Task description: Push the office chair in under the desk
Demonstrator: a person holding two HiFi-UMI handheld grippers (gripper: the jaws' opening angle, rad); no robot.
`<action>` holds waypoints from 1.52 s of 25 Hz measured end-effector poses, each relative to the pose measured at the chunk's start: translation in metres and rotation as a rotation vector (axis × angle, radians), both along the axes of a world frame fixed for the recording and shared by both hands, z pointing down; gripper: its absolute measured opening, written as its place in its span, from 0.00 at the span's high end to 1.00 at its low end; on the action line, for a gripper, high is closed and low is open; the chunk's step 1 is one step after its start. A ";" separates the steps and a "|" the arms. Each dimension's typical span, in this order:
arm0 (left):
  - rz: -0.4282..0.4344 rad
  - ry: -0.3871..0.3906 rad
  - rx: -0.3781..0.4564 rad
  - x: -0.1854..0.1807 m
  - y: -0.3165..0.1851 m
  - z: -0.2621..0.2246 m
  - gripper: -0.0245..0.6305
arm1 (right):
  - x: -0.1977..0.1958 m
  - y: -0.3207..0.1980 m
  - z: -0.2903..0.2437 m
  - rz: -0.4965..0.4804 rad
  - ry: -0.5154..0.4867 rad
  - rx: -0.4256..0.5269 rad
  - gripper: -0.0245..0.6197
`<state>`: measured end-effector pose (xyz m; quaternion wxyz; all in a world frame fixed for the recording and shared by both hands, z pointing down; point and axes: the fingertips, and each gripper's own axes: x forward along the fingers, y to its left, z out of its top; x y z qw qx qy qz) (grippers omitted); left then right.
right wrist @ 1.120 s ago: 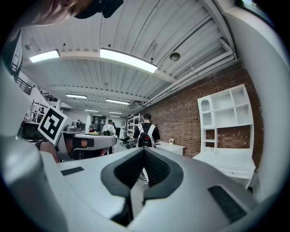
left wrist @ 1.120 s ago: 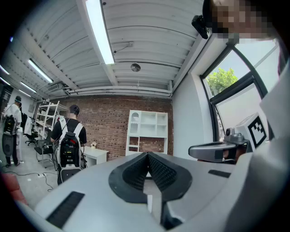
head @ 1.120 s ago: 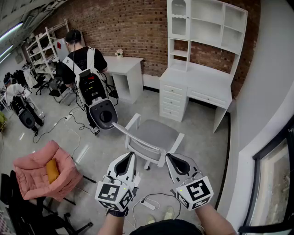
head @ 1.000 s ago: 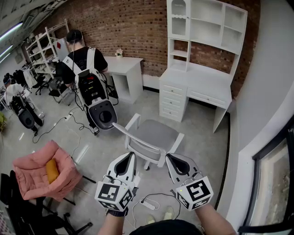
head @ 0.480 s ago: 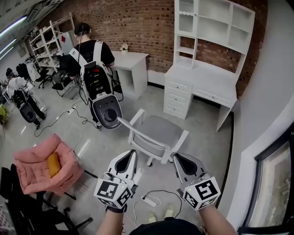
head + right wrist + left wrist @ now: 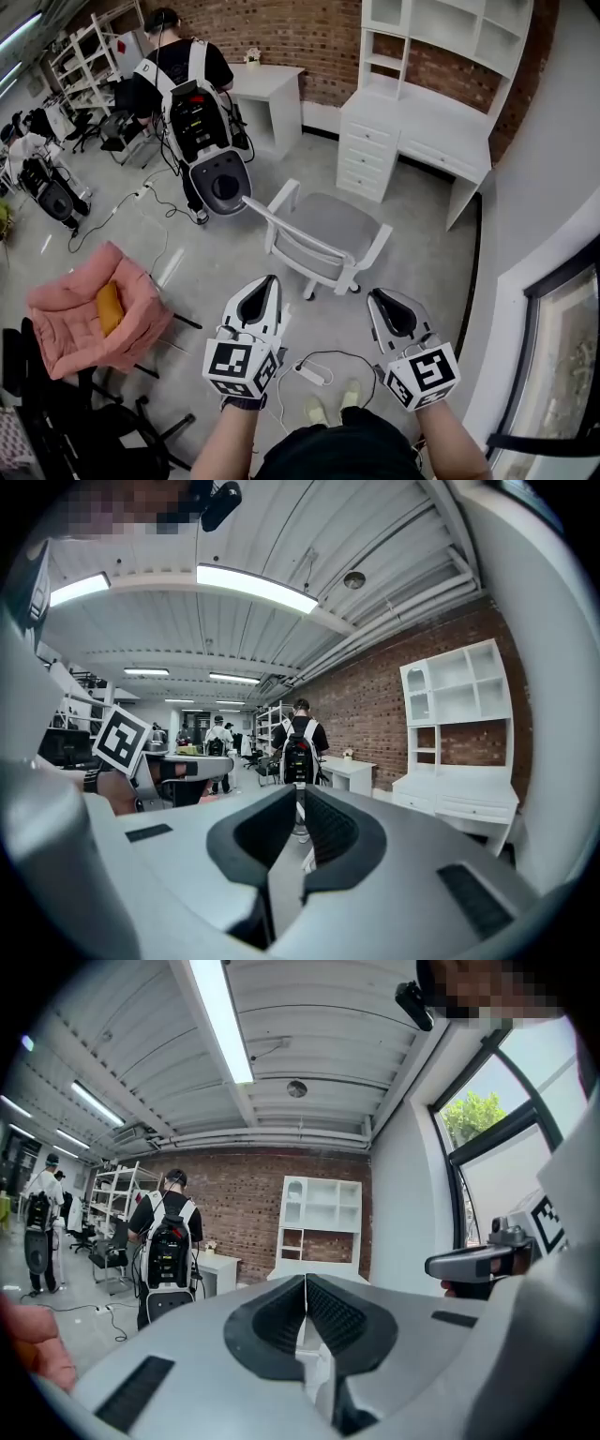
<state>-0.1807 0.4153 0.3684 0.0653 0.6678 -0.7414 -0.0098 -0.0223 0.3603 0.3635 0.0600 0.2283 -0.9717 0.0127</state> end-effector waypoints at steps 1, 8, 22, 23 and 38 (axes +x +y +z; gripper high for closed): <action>0.014 -0.007 -0.001 0.002 0.000 0.002 0.95 | 0.000 0.001 0.002 0.007 0.001 -0.001 0.95; 0.095 0.052 -0.033 0.003 0.003 0.022 0.95 | -0.002 0.011 0.020 0.031 -0.002 -0.017 0.95; -0.023 0.088 -0.065 -0.038 -0.048 0.051 0.95 | -0.037 -0.046 0.064 -0.023 0.053 -0.039 0.95; -0.033 0.080 -0.077 -0.041 -0.056 0.055 0.95 | -0.042 -0.053 0.069 -0.036 0.064 -0.043 0.94; -0.247 0.120 -0.260 -0.087 -0.157 0.122 0.95 | -0.087 -0.153 0.162 -0.248 0.266 -0.031 0.81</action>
